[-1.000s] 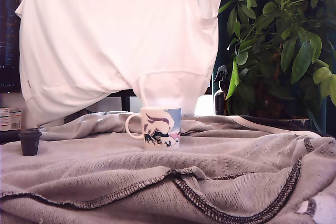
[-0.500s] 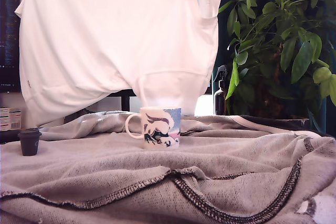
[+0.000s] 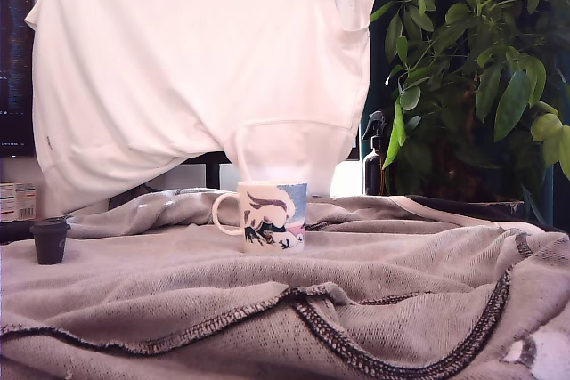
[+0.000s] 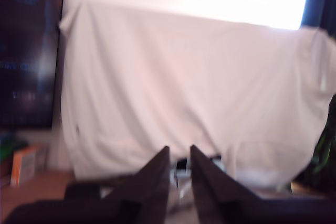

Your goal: Pick the grey coffee capsule and place it inside the blue coffee cup

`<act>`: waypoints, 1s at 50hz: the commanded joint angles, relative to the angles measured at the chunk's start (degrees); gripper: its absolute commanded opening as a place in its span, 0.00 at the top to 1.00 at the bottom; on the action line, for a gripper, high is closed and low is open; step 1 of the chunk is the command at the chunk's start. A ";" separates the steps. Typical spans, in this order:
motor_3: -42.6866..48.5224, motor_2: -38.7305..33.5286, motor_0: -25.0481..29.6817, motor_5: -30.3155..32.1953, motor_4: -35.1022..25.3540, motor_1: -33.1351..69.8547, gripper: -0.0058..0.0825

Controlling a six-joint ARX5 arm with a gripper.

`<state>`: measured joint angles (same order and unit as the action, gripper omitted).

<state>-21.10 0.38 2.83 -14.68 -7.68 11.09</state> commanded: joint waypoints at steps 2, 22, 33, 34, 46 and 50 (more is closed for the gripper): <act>-1.42 -1.84 0.63 -0.09 -0.26 5.35 0.05; -23.02 -1.66 1.38 1.27 0.02 36.72 0.06; -31.43 3.19 2.99 3.89 -1.53 54.31 0.06; -31.58 4.00 3.21 4.46 -1.53 55.89 0.06; -30.73 13.60 4.46 8.85 -1.22 71.38 0.06; -29.29 16.20 4.46 9.16 -0.57 74.73 0.06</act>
<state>-50.92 15.86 7.14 -6.00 -8.58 83.94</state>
